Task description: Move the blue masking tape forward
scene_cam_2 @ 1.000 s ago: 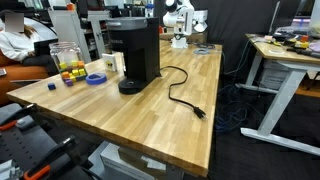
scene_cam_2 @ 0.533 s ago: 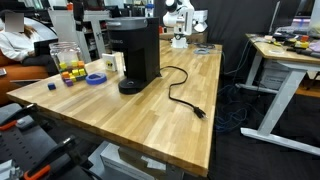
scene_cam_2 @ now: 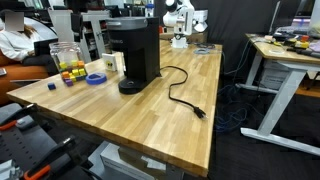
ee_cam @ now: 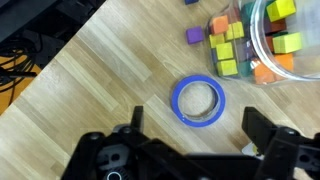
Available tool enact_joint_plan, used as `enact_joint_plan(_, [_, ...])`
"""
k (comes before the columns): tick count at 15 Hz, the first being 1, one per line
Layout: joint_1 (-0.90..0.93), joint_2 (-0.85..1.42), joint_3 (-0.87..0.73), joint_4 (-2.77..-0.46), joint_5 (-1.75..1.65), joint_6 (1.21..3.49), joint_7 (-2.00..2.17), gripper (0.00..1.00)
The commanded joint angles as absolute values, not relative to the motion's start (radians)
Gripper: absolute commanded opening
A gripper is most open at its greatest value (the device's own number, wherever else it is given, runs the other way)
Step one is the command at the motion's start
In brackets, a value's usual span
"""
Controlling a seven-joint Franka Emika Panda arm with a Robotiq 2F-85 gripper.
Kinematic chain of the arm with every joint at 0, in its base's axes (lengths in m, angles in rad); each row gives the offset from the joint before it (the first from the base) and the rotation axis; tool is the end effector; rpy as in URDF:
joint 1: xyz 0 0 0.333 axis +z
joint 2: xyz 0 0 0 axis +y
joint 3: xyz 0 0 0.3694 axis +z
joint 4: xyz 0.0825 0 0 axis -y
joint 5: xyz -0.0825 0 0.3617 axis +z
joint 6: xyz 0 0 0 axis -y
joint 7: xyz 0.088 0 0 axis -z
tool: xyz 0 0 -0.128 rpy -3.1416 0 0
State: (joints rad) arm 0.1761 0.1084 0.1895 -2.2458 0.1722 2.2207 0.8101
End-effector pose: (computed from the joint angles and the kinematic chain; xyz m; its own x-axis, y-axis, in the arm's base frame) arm 0.4710 0.1881 0.3576 0.8313 -0.5190 -0.1989 -0.5289 -0.8486 0.0035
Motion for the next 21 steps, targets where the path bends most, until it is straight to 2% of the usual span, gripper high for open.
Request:
enact_joint_plan(1, [0.202,0.161,0.176,-2.234,0.116,2.23,0.841,1.0])
enact_joint_plan(12, [0.209,0.198,0.173,-2.231,0.12,2.222,0.825,1.0])
enact_joint_plan(21, [0.193,0.302,0.144,-2.239,0.166,2.399,0.776,1.0])
